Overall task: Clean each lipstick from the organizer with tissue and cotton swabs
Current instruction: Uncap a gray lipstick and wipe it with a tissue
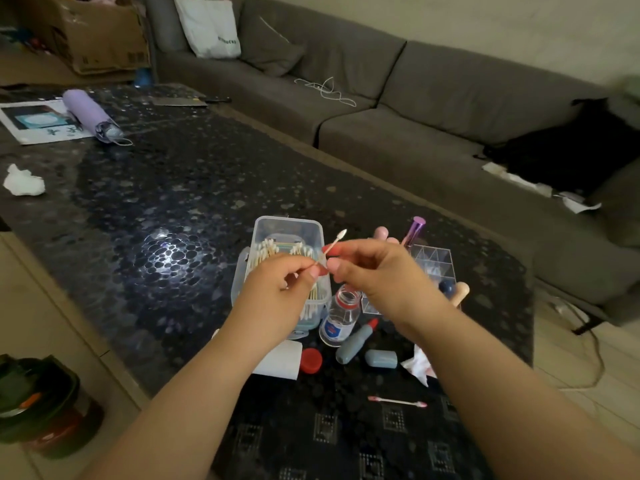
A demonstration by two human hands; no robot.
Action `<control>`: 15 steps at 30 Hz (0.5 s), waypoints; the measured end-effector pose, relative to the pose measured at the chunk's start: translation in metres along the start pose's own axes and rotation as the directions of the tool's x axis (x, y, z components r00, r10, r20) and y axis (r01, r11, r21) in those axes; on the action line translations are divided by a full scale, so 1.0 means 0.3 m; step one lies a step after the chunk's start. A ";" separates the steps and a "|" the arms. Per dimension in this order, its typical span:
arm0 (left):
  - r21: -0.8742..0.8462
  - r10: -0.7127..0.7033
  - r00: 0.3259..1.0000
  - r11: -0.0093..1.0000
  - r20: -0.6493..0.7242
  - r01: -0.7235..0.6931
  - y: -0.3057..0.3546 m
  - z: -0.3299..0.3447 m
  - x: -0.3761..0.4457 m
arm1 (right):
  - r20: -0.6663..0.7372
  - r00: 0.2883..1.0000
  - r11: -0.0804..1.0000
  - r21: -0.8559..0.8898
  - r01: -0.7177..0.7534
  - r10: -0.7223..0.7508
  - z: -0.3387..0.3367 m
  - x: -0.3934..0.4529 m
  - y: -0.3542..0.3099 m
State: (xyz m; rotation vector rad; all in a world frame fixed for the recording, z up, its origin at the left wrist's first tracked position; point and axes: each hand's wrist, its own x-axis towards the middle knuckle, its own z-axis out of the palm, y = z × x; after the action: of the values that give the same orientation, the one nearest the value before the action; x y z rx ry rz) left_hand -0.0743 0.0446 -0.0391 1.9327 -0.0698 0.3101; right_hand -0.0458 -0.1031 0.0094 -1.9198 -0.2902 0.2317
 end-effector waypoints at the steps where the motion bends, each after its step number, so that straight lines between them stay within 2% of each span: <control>1: -0.047 -0.007 1.000 0.999 0.021 0.008 0.010 0.002 0.000 | -0.003 1.000 1.000 -0.003 0.018 -0.018 0.011 0.003 0.003; 5: -0.098 0.021 0.995 0.995 0.095 -0.012 0.036 0.013 -0.005 | -0.067 0.995 0.996 0.041 0.077 -0.074 0.020 0.002 -0.003; 8: -0.006 -0.014 0.993 1.000 0.116 0.015 0.026 0.014 -0.006 | -0.180 0.981 0.993 -0.102 0.052 -0.069 -0.042 -0.020 0.005; 10: 0.184 -0.037 0.984 0.983 0.174 0.004 0.012 0.020 -0.011 | -0.216 0.975 0.987 -0.161 0.007 -0.042 -0.095 -0.057 0.021; 13: 0.544 -0.035 0.969 0.832 0.246 -0.108 -0.004 0.053 -0.015 | -0.256 0.967 0.975 -0.211 -0.066 0.010 -0.136 -0.128 0.072; 15: 0.621 -0.030 0.972 0.774 0.232 -0.124 -0.013 0.081 -0.012 | -0.280 0.960 0.974 -0.212 -0.079 0.017 -0.137 -0.167 0.111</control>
State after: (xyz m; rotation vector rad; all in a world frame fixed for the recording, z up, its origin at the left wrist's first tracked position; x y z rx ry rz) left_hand -0.0726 0.0233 -0.0520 2.6465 -0.1866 0.1439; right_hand -0.0782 -0.1667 -0.0060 -2.1519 -0.0837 -0.0418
